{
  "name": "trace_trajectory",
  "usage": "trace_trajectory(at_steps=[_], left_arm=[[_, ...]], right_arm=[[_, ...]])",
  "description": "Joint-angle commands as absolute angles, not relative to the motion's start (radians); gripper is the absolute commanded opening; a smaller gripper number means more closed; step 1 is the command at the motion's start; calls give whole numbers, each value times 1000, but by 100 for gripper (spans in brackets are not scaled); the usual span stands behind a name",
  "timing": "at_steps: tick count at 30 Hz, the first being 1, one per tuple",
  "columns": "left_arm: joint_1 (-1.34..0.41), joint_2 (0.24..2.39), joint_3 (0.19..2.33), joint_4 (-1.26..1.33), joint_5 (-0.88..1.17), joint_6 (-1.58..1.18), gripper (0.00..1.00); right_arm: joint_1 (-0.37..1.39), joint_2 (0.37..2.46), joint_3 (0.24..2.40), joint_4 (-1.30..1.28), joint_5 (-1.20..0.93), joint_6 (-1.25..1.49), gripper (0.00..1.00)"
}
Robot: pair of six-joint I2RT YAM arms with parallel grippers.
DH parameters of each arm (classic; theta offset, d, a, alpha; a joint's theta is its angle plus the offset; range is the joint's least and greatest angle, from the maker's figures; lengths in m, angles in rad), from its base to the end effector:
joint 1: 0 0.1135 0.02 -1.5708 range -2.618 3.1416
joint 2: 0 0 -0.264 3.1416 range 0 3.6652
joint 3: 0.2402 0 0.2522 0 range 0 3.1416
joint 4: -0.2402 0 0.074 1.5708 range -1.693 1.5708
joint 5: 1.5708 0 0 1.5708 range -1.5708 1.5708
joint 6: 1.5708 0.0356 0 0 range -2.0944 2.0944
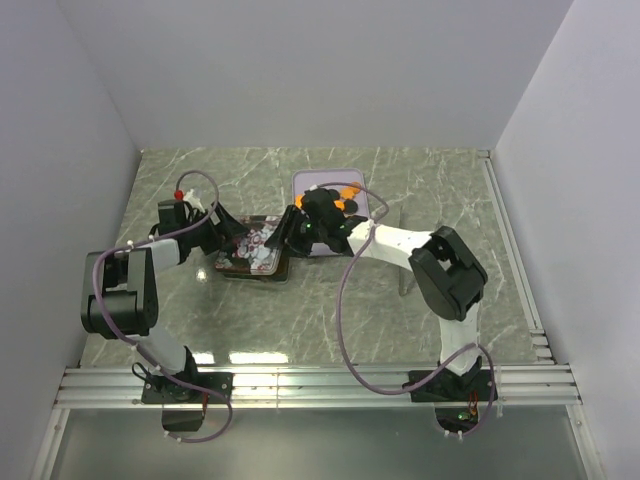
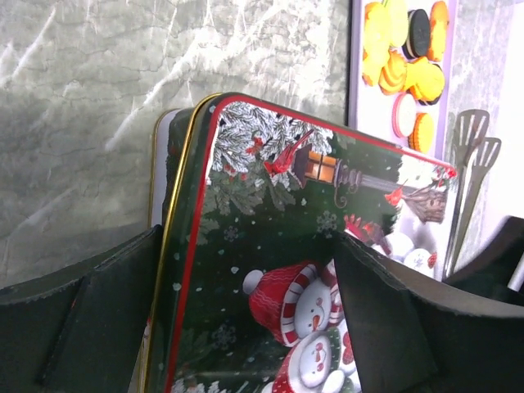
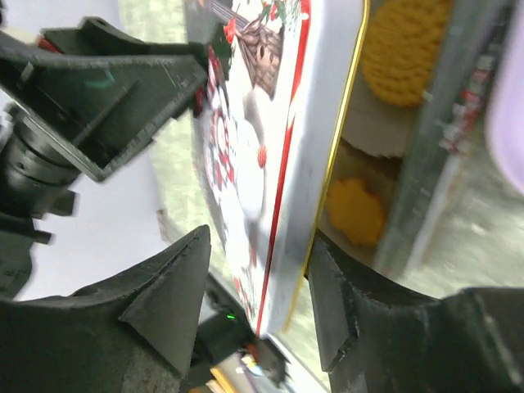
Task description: Pack the cookies
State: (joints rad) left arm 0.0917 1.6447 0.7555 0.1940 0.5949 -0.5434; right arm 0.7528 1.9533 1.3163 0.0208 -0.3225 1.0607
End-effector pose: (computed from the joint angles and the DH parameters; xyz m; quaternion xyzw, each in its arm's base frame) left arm 0.3204 0.0094 0.1581 -0.1523 0.8614 -0.3495 0.3356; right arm 0.3127 0.3084 0.1987 0.0616 0.8777 0.4450 0.1671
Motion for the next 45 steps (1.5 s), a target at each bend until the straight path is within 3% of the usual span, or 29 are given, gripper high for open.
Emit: trace_trajectory(at_steps=[1,11,17,28,38,45], left_arm=[[75,1635,796,157,569,-517,89],[23,1625,831,101,500,-546,89],[-26,1629,870,63,479,-522,89],[-87,1674,1044,-147,336,-566,93],[-138,1710,1075,-209,249,-560,94],[-144,1762,1095,-213,222,-564,93]], right_arm=[[746,1861,1347,-130,-229,944,60],[677,1770,1322,-368,-108,851,63],[661,1738,1304,-364,-107,833,62],[649,1798,1278,-204,-353,867,63],[649,1813,1339,-262,-353,810,62],[649,1764,1292,-209,-391,778,54]])
